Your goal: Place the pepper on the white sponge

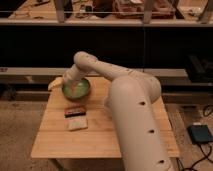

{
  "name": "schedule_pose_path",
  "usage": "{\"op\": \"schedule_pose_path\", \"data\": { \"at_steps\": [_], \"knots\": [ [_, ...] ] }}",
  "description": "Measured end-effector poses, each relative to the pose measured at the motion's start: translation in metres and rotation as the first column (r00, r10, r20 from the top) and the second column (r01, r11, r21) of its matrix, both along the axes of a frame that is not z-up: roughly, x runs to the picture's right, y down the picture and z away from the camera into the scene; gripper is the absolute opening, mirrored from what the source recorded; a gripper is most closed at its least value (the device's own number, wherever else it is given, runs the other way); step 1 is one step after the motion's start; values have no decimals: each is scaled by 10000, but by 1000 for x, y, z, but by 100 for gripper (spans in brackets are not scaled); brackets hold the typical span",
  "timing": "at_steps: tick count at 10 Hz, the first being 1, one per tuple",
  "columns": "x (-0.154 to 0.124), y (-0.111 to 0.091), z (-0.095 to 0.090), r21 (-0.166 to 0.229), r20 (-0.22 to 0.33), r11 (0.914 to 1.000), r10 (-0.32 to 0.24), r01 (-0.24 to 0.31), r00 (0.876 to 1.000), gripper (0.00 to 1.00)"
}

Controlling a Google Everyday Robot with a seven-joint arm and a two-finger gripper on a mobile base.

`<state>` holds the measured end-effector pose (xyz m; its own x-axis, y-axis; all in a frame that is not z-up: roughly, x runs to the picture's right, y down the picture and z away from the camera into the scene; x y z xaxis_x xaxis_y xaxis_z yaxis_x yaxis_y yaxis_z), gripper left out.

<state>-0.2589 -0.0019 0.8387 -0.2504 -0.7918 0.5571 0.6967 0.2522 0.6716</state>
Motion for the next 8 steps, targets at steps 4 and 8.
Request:
{"op": "schedule_pose_path", "data": {
  "at_steps": [4, 8],
  "knots": [
    [85, -40, -19, 936, -2016, 9946, -248, 444, 9792, 80],
    [178, -26, -86, 786, -4242, 9902, -712, 1151, 9028, 80]
  ]
}}
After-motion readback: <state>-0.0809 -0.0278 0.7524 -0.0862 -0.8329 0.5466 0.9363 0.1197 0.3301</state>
